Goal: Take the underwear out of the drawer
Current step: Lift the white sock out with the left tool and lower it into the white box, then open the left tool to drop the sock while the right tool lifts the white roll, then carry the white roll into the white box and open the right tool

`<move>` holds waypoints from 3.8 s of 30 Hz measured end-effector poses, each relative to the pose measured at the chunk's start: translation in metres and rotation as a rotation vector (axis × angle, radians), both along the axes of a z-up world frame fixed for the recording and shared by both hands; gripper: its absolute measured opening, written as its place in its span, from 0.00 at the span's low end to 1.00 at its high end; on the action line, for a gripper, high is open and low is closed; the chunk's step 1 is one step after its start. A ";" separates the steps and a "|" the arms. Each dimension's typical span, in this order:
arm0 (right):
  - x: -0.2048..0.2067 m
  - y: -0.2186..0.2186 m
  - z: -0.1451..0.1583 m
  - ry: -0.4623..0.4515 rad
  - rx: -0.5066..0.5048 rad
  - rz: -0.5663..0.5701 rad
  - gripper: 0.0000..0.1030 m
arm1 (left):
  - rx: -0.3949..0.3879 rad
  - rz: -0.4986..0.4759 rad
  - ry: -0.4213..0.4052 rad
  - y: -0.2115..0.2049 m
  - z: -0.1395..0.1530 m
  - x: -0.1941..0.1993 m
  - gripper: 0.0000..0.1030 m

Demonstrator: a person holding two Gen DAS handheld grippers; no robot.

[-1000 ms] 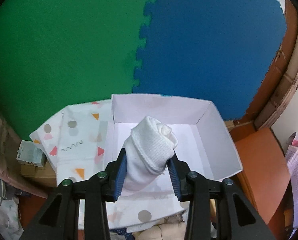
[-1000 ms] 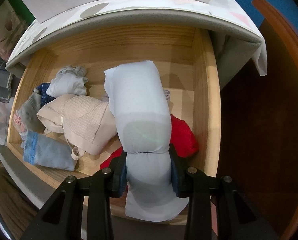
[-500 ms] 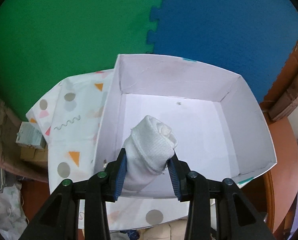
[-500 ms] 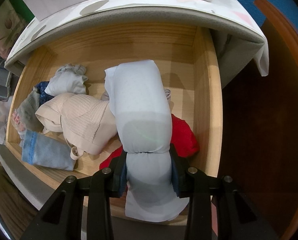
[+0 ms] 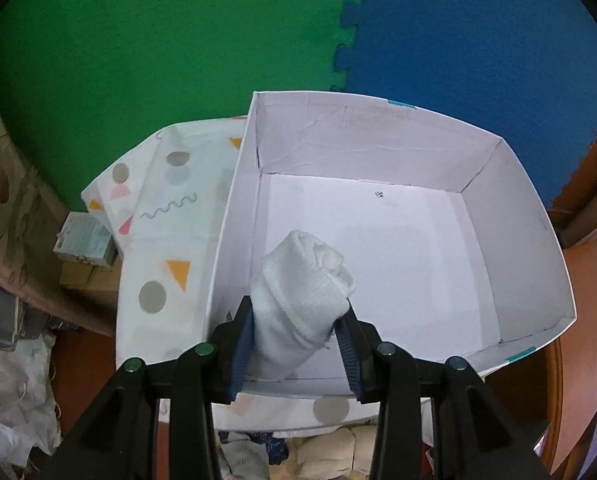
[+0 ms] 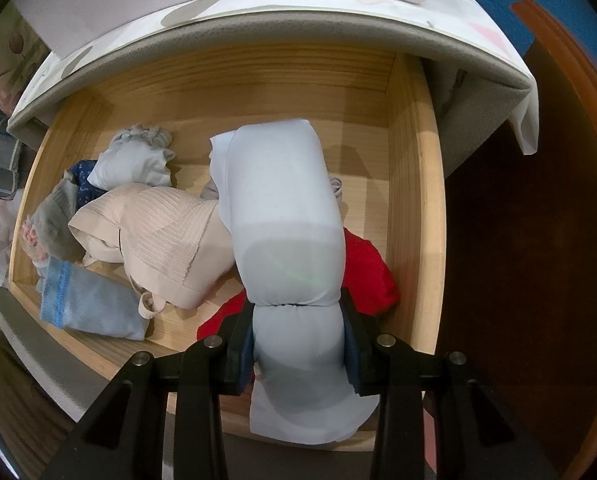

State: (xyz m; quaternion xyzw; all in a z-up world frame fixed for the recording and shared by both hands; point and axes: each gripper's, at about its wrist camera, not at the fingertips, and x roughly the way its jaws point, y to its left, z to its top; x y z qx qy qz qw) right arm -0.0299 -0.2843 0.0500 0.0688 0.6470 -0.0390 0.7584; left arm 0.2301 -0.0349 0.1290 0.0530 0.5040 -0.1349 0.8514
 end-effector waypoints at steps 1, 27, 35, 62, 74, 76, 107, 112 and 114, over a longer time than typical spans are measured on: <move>0.000 0.000 0.000 0.000 -0.001 0.001 0.33 | -0.001 0.012 0.004 0.002 0.000 -0.002 0.38; 0.003 0.004 -0.002 -0.008 -0.018 0.010 0.32 | 0.048 0.080 0.023 0.009 0.000 -0.014 0.47; 0.000 -0.002 0.008 -0.059 -0.006 0.000 0.29 | -0.012 0.070 -0.003 0.018 0.019 -0.021 0.54; -0.038 -0.008 0.161 -0.275 -0.010 0.016 0.29 | 0.017 0.113 -0.014 0.115 -0.040 -0.150 0.54; 0.056 -0.004 0.261 -0.433 -0.075 0.028 0.29 | -0.003 0.103 0.007 0.113 -0.074 -0.175 0.54; 0.082 -0.005 0.265 -0.436 -0.105 0.030 0.29 | -0.019 0.110 0.011 0.116 -0.075 -0.176 0.54; 0.162 -0.006 0.180 -0.224 -0.103 0.059 0.57 | -0.022 0.114 0.114 0.108 -0.097 -0.177 0.54; 0.107 -0.004 0.192 -0.238 -0.047 0.091 0.57 | -0.009 0.068 0.120 0.094 -0.099 -0.187 0.54; 0.089 -0.007 0.192 -0.228 -0.042 0.089 0.57 | -0.005 0.058 0.123 0.090 -0.101 -0.191 0.54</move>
